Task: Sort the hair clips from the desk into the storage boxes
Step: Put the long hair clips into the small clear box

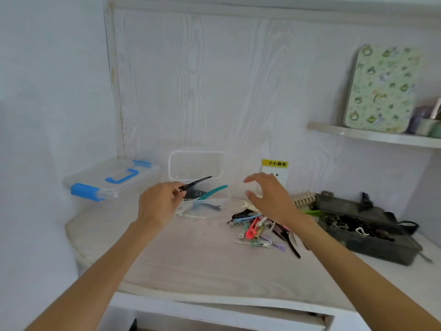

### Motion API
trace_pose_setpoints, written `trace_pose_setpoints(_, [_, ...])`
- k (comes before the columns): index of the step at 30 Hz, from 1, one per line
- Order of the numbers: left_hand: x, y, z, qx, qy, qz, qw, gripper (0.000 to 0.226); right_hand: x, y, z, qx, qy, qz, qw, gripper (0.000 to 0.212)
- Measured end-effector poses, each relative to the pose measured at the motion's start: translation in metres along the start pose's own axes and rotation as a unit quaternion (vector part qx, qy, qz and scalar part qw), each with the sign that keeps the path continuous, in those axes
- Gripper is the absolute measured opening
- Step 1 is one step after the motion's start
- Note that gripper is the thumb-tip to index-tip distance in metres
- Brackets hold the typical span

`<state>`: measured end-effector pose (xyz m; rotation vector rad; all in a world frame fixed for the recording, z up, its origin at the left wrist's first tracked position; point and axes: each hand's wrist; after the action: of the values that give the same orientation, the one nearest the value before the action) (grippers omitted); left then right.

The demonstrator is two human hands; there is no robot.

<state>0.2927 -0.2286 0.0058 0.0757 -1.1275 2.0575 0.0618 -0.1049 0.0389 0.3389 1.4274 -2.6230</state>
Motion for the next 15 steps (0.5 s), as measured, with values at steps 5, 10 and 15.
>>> trace_pose_setpoints(5, [0.001, 0.021, 0.012, -0.025, 0.003, 0.119, 0.993, 0.039, 0.061, -0.017, -0.007, -0.126, 0.128, 0.019, 0.984, 0.018])
trace_pose_setpoints(10, [0.073, 0.043, -0.013, 0.060, 0.176, 0.016, 0.982, 0.010, 0.090, 0.023, -0.015, -0.126, 0.101, -0.013, 0.987, 0.037])
trace_pose_setpoints(15, [0.093, 0.109, -0.024, -0.154, 0.211, 0.016, 0.965, 0.024, 0.094, 0.050, -0.012, -0.094, 0.073, -0.100, 0.988, 0.044])
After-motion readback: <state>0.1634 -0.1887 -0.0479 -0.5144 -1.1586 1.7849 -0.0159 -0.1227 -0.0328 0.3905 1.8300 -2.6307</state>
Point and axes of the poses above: each hand's wrist, its own z-axis towards the middle knuckle, its own y-axis out of the palm, x = y × z, and after that the axes turned 3 degrees about -z, right-handed
